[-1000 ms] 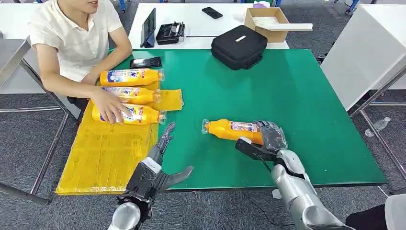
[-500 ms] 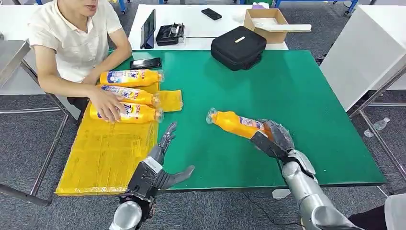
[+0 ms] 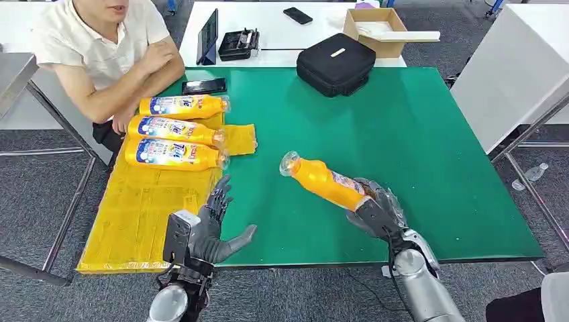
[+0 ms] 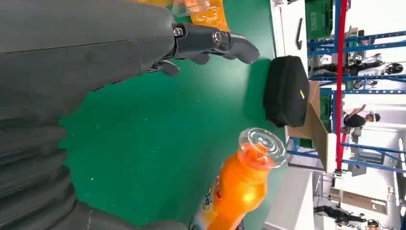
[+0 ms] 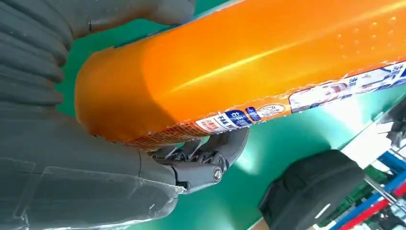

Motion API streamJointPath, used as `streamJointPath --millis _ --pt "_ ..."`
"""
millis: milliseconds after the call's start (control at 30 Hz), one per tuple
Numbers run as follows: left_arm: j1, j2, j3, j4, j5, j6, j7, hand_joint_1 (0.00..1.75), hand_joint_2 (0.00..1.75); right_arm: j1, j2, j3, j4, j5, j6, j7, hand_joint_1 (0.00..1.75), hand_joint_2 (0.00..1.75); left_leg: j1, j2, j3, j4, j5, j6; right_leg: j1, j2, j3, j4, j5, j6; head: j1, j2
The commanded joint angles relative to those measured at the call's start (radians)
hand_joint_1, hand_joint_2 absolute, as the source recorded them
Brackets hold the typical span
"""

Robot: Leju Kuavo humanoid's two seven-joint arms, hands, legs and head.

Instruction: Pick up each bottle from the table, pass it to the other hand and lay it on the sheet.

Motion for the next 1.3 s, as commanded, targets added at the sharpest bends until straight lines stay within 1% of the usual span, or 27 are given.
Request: streamJointPath --millis 33,133,167,233,267,300,367,400,500,533,567,633,700,867,1000,1200,1300 --pt "0.028 -0.052 0.044 0.074 0.155 0.018 0.027 0.00 1.75 0.005 0.077 0.060 -0.159 -0.048 0.017 -0.026 1.75 1.75 0.000 0.006 0.003 0.000 -0.003 0.000 0.000 0.004 0.001 0.000 -0.001 -0.004 0.000 0.000" --pt "0.010 -0.051 0.030 0.111 0.172 0.008 0.035 0.00 1.75 -0.005 0.109 0.119 -0.179 -0.056 0.025 -0.022 1.75 1.75 0.000 0.006 0.000 0.000 -0.002 -0.001 0.001 0.004 -0.002 0.000 0.000 -0.004 0.000 0.000" --pt "0.002 -0.052 0.019 0.122 0.170 0.007 0.035 0.00 1.75 -0.012 0.123 0.135 -0.173 -0.056 0.024 -0.020 1.75 1.75 0.000 0.007 0.002 0.000 -0.003 -0.001 0.001 0.005 -0.001 0.000 -0.001 -0.005 0.000 0.000" --pt "-0.015 -0.052 0.000 0.134 0.160 0.008 0.032 0.00 1.75 -0.029 0.142 0.158 -0.154 -0.048 0.015 -0.015 1.75 1.75 0.001 0.004 -0.001 0.000 -0.001 0.000 0.001 0.002 -0.004 0.000 0.000 -0.003 0.000 0.000" --pt "-0.024 -0.052 -0.013 0.133 0.134 0.018 0.023 0.00 1.75 -0.035 0.157 0.167 -0.144 -0.052 0.014 -0.015 1.75 1.75 0.001 0.006 0.001 0.000 -0.002 0.000 0.001 0.004 -0.002 0.000 -0.001 -0.004 0.000 0.000" --pt "-0.030 -0.052 -0.024 0.131 0.109 0.027 0.019 0.00 1.75 -0.039 0.166 0.176 -0.136 -0.052 0.013 -0.014 1.75 1.75 0.001 0.004 -0.001 0.000 -0.001 0.000 0.001 0.002 -0.004 0.001 -0.001 -0.003 0.000 0.000" --pt "-0.039 -0.052 -0.039 0.132 0.092 0.031 0.028 0.00 1.75 -0.047 0.187 0.196 -0.123 -0.050 0.011 -0.014 1.75 1.75 0.001 0.004 -0.002 0.000 -0.001 0.000 0.001 0.002 -0.004 0.001 -0.001 -0.003 0.000 0.000" --pt "-0.040 -0.052 -0.040 0.135 0.092 0.031 0.029 0.00 1.75 -0.055 0.192 0.209 -0.116 -0.040 0.007 -0.013 1.75 1.75 0.001 0.006 0.000 0.001 -0.002 0.000 0.002 0.003 -0.003 0.001 -0.001 -0.004 0.000 0.000" --pt "-0.046 -0.052 -0.039 0.145 0.090 0.030 0.033 0.00 1.75 -0.077 0.209 0.234 -0.101 -0.031 0.000 -0.014 1.75 1.75 0.001 0.004 -0.002 0.001 -0.001 0.000 0.001 0.002 -0.004 0.001 -0.001 -0.003 0.000 0.000" --pt "-0.050 -0.052 -0.037 0.149 0.090 0.031 0.033 0.00 1.75 -0.085 0.218 0.244 -0.099 -0.032 0.002 -0.012 1.75 1.75 0.001 0.006 -0.001 0.001 -0.002 0.000 0.001 0.003 -0.004 0.001 -0.001 -0.004 0.000 0.000" --pt "-0.051 -0.052 -0.036 0.151 0.090 0.031 0.033 0.00 1.75 -0.088 0.221 0.249 -0.099 -0.029 0.001 -0.011 1.75 1.75 0.001 0.004 -0.003 0.000 -0.001 0.000 0.001 0.002 -0.005 0.001 0.000 -0.003 0.000 0.000" --pt "-0.056 -0.052 -0.040 0.147 0.093 0.029 0.029 0.00 1.75 -0.101 0.235 0.267 -0.079 -0.028 0.002 -0.006 1.75 1.75 0.001 0.005 -0.002 0.001 -0.001 0.000 0.001 0.003 -0.004 0.001 -0.001 -0.004 0.000 0.000" --pt "-0.058 -0.052 -0.053 0.131 0.092 0.027 0.025 0.00 1.75 -0.108 0.247 0.278 -0.059 -0.028 -0.001 -0.002 1.75 1.75 0.001 0.004 -0.003 0.000 -0.001 0.000 0.001 0.001 -0.005 0.001 0.000 -0.003 0.000 0.000" --pt "-0.062 -0.052 -0.072 0.106 0.094 0.028 0.017 0.00 1.75 -0.120 0.266 0.299 -0.010 -0.018 -0.015 -0.001 1.75 1.75 0.001 0.005 -0.001 0.001 -0.002 0.000 0.002 0.002 -0.003 0.001 -0.001 -0.005 0.000 0.000" --pt "-0.068 -0.052 -0.076 0.096 0.106 0.029 0.002 0.00 1.75 -0.114 0.272 0.321 0.005 -0.022 -0.010 -0.009 1.75 1.75 0.001 0.004 -0.002 0.001 -0.001 0.000 0.002 0.001 -0.004 0.001 -0.001 -0.004 0.000 0.000" --pt "-0.068 -0.052 -0.076 0.096 0.106 0.029 0.002 0.00 1.75 -0.114 0.272 0.321 0.005 -0.022 -0.010 -0.009 1.75 1.75 0.001 0.002 -0.004 0.000 0.000 0.000 0.001 0.000 -0.006 0.001 -0.001 -0.002 0.000 0.000" --pt "-0.074 -0.052 -0.072 0.086 0.099 0.055 -0.028 0.00 1.75 -0.101 0.269 0.336 0.001 -0.030 -0.003 -0.020 1.75 1.75 0.001 0.002 -0.003 0.001 -0.001 0.000 0.001 -0.001 -0.004 0.001 -0.002 -0.004 0.000 0.000"
